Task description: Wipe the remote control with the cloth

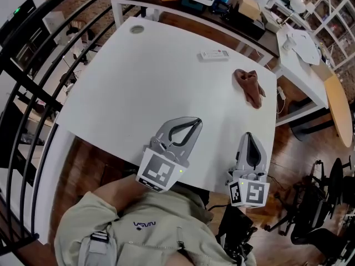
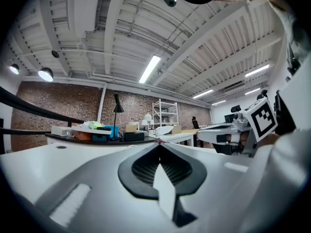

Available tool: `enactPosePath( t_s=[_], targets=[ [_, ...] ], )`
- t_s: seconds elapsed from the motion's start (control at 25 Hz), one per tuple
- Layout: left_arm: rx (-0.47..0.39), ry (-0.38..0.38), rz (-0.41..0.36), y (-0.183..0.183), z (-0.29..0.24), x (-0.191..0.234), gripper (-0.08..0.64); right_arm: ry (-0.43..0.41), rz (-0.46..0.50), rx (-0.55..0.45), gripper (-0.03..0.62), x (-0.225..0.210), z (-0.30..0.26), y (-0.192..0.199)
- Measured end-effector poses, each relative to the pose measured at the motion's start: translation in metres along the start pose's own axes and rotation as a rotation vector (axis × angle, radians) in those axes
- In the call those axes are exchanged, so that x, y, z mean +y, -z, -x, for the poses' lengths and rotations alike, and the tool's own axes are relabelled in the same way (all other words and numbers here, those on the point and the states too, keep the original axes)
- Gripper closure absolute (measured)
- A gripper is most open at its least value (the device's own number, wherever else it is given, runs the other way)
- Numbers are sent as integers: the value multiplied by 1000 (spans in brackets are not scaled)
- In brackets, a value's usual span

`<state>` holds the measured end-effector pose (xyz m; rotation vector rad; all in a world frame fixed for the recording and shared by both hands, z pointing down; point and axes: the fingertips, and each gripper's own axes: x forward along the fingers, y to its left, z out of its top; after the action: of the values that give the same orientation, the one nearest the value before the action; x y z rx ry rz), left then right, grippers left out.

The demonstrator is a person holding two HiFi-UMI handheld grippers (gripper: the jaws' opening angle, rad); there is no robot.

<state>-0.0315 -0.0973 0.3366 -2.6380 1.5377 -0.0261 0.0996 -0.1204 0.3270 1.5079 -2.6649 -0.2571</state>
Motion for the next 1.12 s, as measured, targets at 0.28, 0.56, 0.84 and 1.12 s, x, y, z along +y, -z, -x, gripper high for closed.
enactPosePath(
  t_s=[0.28, 0.56, 0.84, 1.12],
  targets=[
    [55, -6, 48, 4, 10, 0, 557, -3, -130, 70, 589, 12, 12, 8],
    [84, -28, 61, 9, 10, 6, 557, -9, -109, 99, 591, 17, 9, 12],
    [63, -64, 127, 6, 5, 5, 558, -5, -81, 96, 591, 16, 10, 14],
    [91, -42, 86, 13, 4, 3, 558, -7, -18, 105, 591, 20, 8, 12]
  ],
)
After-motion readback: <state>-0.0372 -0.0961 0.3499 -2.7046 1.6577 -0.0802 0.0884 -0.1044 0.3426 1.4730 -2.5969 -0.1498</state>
